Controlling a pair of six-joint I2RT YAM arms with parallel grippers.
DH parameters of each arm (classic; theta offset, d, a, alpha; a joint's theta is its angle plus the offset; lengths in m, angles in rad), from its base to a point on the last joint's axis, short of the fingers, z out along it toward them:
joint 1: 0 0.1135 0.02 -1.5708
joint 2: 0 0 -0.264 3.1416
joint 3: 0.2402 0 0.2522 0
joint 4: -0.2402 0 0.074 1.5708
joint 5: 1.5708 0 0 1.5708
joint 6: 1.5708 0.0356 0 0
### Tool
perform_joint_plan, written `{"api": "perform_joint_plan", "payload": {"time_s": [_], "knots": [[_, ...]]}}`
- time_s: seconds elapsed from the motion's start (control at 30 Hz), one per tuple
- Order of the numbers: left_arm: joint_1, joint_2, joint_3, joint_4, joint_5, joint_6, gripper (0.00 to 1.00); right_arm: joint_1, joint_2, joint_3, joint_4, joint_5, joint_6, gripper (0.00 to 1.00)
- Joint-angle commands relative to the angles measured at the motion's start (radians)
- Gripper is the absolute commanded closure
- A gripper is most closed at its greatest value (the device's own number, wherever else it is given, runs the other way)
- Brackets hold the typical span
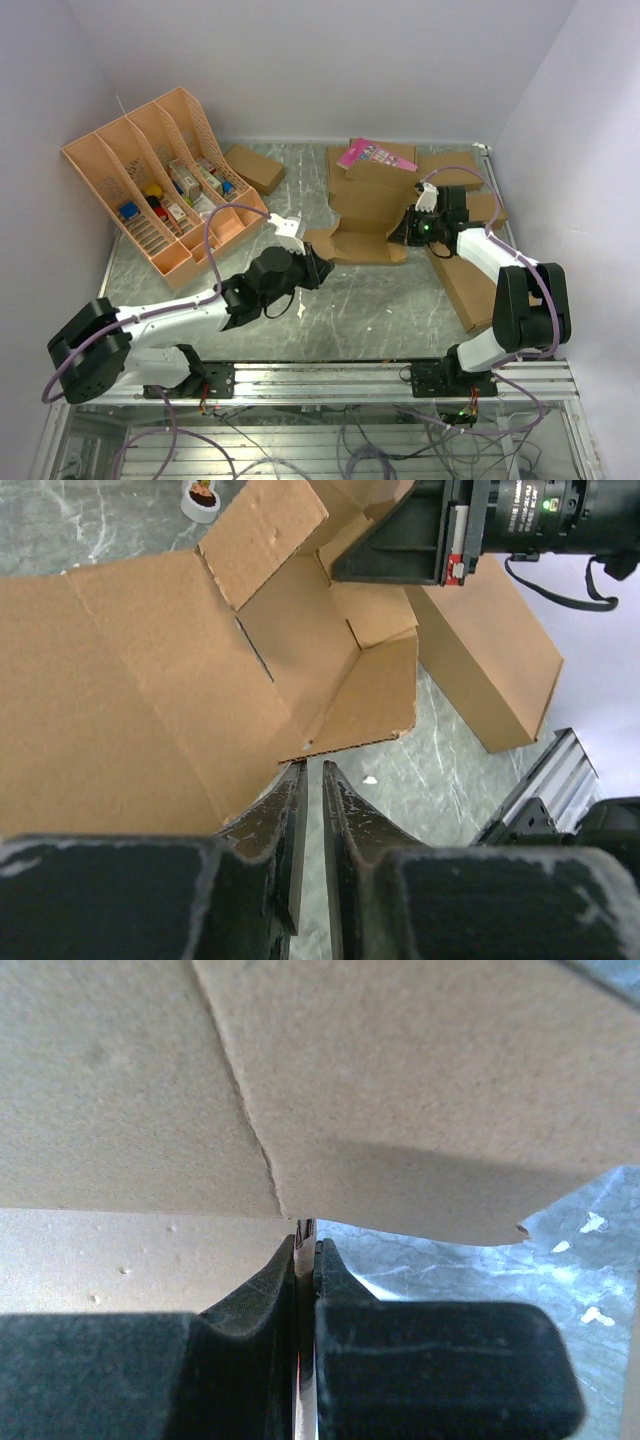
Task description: Fold the paper box
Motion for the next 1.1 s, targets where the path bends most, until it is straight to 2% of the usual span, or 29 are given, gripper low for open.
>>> {"api": "perform_joint_plan", "payload": {"time_s": [0.0,0.27,0.6,0.7,0.87,1.07], "knots": [[-0.005,0.058,0.066,0.081,-0.063,0.033,0.78,0.005,-0.021,-0.016,0.030,-0.002,-0.003,1.00],[-0.008,0.169,0.145,0.069,-0.068,0.049,0.77,0.042,-0.028,-0.021,0.037,0.023,-0.024,1.00],[-0.010,0.289,0.202,0.033,0.188,0.084,0.77,0.044,-0.033,-0.023,0.037,0.039,-0.029,1.00],[-0.010,0.290,0.197,0.018,0.222,0.091,0.77,0.043,-0.039,-0.024,0.038,0.045,-0.031,1.00],[-0.010,0.180,0.189,-0.041,0.114,0.111,0.71,0.044,-0.045,-0.026,0.036,0.071,-0.043,1.00],[-0.007,-0.007,0.273,-0.285,0.016,0.165,0.60,0.026,-0.057,-0.023,0.038,0.101,-0.053,1.00]]}}
